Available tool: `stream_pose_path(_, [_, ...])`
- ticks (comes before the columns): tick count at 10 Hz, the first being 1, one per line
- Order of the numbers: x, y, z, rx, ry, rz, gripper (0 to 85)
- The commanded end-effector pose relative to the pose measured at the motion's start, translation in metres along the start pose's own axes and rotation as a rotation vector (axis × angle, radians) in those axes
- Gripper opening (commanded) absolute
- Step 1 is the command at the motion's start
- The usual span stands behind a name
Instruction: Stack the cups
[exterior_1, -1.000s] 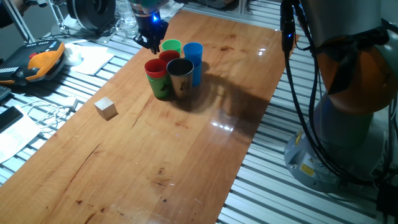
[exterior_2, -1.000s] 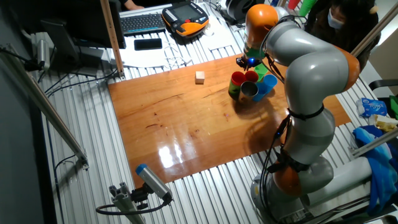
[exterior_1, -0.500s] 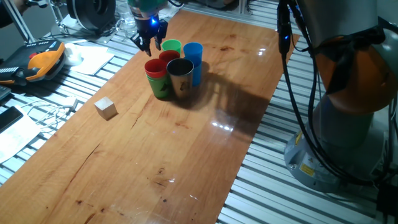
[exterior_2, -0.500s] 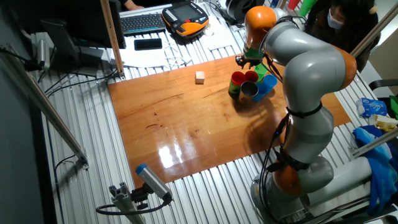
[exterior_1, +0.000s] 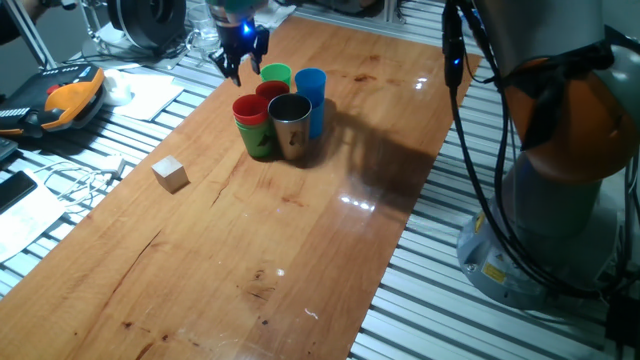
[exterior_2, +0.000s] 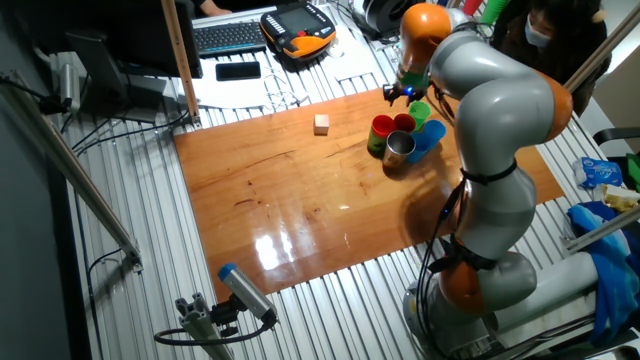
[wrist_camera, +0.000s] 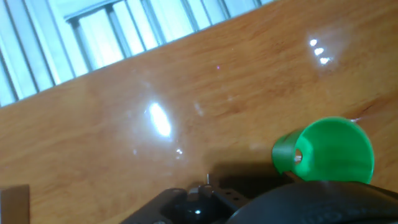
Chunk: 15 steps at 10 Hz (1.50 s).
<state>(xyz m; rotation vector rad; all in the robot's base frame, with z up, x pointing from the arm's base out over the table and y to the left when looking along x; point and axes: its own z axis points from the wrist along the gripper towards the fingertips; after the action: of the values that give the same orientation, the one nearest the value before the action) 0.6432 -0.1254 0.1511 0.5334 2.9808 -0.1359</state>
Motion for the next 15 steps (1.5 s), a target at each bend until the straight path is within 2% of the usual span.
stream_pose_path(1, [-0.006, -0.005, 0.003, -0.002, -0.004, -0.005, 51.0])
stream_pose_path(3, [-0.014, -0.011, 0.012, -0.001, -0.013, -0.012, 51.0])
stream_pose_path(5, [-0.018, -0.019, 0.017, 0.007, -0.017, -0.020, 51.0])
stream_pose_path(7, [-0.016, -0.026, 0.025, 0.010, -0.032, -0.020, 51.0])
stream_pose_path(9, [-0.012, -0.032, 0.038, 0.025, -0.068, -0.038, 51.0])
stream_pose_path(12, [-0.010, -0.034, 0.046, 0.012, -0.073, -0.045, 51.0])
stream_pose_path(13, [-0.010, -0.035, 0.047, 0.010, -0.070, -0.057, 34.0])
stream_pose_path(15, [-0.009, -0.037, 0.050, -0.003, -0.059, -0.079, 34.0])
